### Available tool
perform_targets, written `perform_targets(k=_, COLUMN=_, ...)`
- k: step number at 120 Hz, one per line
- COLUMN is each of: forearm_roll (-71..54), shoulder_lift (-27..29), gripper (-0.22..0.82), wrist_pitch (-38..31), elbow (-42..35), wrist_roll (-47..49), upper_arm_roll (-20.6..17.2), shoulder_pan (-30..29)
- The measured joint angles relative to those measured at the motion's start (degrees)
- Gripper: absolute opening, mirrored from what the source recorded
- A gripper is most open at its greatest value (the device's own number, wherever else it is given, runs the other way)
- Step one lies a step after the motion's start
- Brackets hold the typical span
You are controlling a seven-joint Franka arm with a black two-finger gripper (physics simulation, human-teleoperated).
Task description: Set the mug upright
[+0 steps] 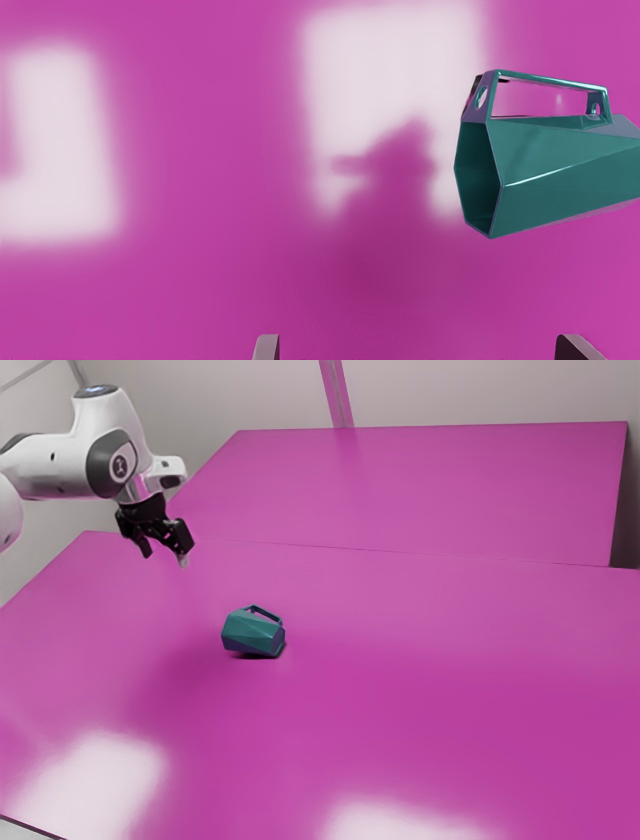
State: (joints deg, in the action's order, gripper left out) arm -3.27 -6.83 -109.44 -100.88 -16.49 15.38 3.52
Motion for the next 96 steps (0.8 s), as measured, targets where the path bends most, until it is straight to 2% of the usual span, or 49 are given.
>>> perform_targets(k=18, forearm_roll=6.38, shoulder_lift=-0.44, gripper=0.6, wrist_pitch=-0.39, elbow=-0.67, wrist_roll=-1.67, upper_arm_roll=0.63, shoulder_pan=-2.62)
perform_targets(k=33, forearm_roll=10.95, shoulder_lift=-0.17, gripper=0.6, wrist_pitch=-0.48, elbow=-2.64, wrist_roll=-3.07, upper_arm_roll=-1.32, shoulder_pan=-3.82)
perform_targets(k=59, forearm_roll=19.06, shoulder_lift=-1.77, gripper=0.6, wrist_pitch=0.59, elbow=-5.06, wrist_roll=-6.89, upper_arm_roll=-1.94, shoulder_pan=-6.5)
perform_targets(k=96, forearm_roll=30.88, shoulder_lift=-7.92, gripper=0.6, wrist_pitch=1.39, elbow=-7.26, wrist_roll=-15.78, upper_arm_roll=-2.19, shoulder_pan=-9.03)
